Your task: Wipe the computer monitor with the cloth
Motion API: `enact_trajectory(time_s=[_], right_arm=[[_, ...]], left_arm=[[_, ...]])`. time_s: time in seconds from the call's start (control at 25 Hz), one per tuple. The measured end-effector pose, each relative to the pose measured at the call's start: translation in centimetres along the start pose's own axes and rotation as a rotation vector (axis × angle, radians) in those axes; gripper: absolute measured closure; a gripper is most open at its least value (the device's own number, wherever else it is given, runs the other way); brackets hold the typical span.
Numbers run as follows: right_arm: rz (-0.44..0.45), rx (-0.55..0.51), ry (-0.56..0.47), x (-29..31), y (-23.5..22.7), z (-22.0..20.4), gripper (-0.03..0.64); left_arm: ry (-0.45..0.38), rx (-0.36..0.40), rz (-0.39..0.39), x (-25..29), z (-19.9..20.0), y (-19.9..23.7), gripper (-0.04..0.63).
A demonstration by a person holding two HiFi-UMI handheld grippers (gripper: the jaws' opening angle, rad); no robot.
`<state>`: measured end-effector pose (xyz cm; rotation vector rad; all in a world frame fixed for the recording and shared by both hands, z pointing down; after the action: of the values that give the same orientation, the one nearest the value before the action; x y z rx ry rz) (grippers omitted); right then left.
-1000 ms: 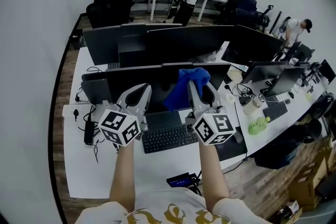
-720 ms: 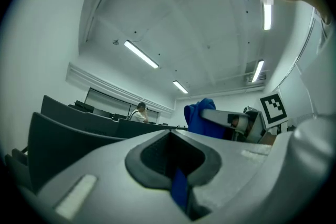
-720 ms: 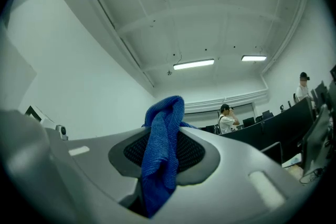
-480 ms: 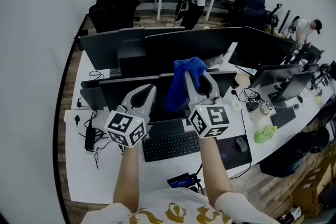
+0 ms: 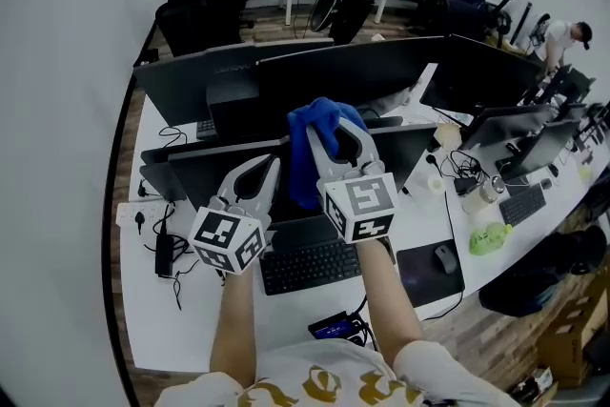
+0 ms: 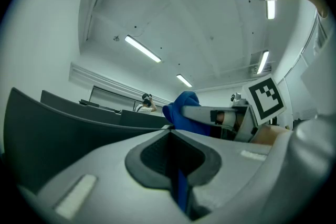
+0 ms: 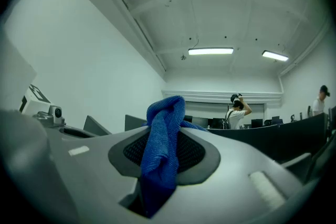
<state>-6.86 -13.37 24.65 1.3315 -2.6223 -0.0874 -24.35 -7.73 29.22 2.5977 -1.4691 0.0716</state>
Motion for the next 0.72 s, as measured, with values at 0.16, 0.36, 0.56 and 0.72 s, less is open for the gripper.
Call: enact_trajectory(time_s=[0.16,0.36,0.56,0.72], right_arm=[[0.004,-0.014,0.09,0.4,-0.2,0.3,0.487],[0.008,-0.021,0.122,0.5,-0.5,0.4,0.486],[0.004,-0.038,0.123,0.6,-0.6,0.4,0.486],[-0.006,-0.042,0.13,0.4,-1.3,0.1,0.486]], left_arm=[[0.005,0.002,0.011,0.2,0.1,0.0,0.595],[0.025,0.007,0.019,0.5,0.0,-0.2,0.595],[0.038,0.015,0.027,0.6,0.0,-0.5,0.595],[0.022,-0.006,0.011,0.8,0.3,-1.1,0.595]])
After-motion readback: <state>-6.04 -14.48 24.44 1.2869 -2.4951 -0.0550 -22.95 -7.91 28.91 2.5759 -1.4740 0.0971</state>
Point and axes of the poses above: the fingertips, and each gripper's own axes: x forward along the fingers, y to its left, z out of its top, the point moved 10 cm from there along -x, backward along the fingers, and after that the axes turned 11 degrees about y, right-handed, at the moved point
